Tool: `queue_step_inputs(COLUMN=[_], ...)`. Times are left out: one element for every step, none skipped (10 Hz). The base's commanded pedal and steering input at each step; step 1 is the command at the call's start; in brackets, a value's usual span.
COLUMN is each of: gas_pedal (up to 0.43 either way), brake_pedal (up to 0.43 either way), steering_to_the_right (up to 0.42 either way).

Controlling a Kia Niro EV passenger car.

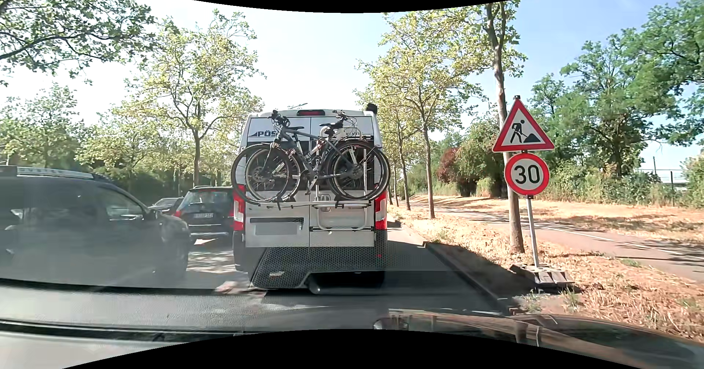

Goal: Follow the waypoints while adhering to traffic rules and regulations

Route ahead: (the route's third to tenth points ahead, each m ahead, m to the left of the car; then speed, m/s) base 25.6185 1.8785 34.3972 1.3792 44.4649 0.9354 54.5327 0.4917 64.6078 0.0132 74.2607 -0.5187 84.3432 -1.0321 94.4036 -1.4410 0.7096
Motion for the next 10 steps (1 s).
queue_step_inputs(gas_pedal=[0.0,0.0,0.0,0.0,0.0,0.0,0.0,0.0,0.0,0.0], brake_pedal=[0.0,0.0,0.0,0.0,0.0,0.0,0.0,0.0,0.0,0.0], steering_to_the_right=[0.0,0.0,0.0,0.0,0.0,0.0,0.0,0.0,0.0,0.0])
